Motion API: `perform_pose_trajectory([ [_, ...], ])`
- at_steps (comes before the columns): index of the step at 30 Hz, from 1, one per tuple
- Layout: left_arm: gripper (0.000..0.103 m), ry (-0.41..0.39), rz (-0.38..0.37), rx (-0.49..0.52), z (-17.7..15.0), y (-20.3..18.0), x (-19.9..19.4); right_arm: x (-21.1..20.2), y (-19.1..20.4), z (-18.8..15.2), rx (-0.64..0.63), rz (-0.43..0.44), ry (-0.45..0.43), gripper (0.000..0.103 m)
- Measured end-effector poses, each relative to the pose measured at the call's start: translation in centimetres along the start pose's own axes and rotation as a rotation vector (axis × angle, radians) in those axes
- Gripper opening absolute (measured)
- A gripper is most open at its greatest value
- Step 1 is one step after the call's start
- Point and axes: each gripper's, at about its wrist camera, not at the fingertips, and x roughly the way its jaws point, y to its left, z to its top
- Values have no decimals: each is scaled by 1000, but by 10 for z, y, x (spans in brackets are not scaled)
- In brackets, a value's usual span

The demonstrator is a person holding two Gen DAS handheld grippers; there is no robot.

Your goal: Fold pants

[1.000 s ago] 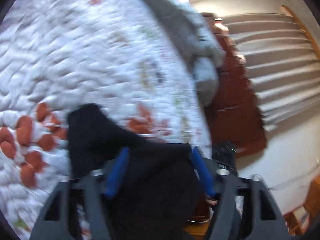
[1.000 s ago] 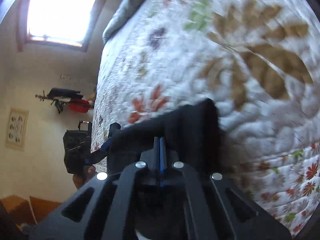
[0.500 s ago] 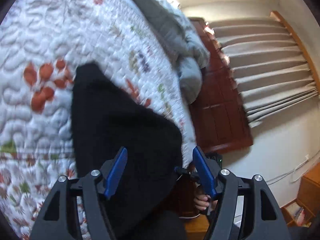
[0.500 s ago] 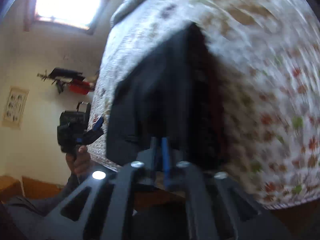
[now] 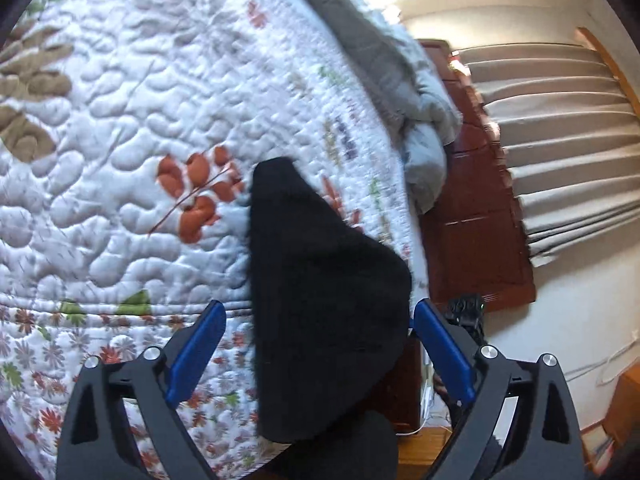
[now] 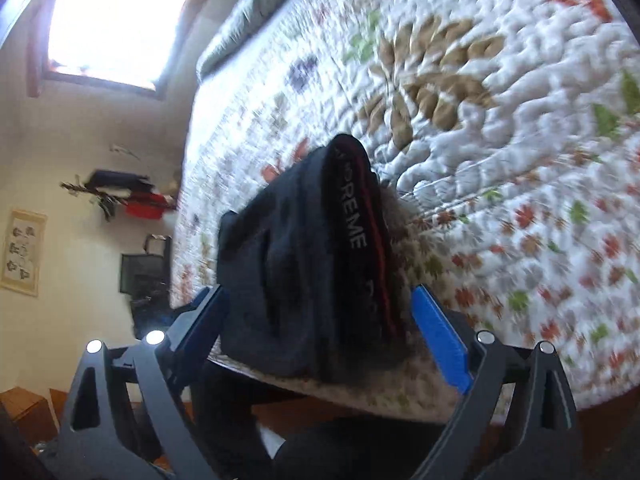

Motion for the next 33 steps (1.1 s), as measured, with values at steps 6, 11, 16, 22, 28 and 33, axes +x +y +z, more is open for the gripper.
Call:
perform_pose_trajectory([
  [6,95,110,45,-20,5,10,40,48,1,8,6,-37,102,92],
  [11,98,177,87,26,0,7,72,46,-7,-3,24,-11,110,97],
  [16,96,199,69,57,-8,-8,81,57,6,-4,-40,22,154,97],
  [22,79,200,142,63,-11,-11,89,62,4,0,-46,8,139,84],
  [28,38,163,195,92,-14,-14,84,53,21,-8,-99,-19,125,33],
  [33,29,98,187,112,-11,-25,61,43,63,-12,-175,-53,83,28],
])
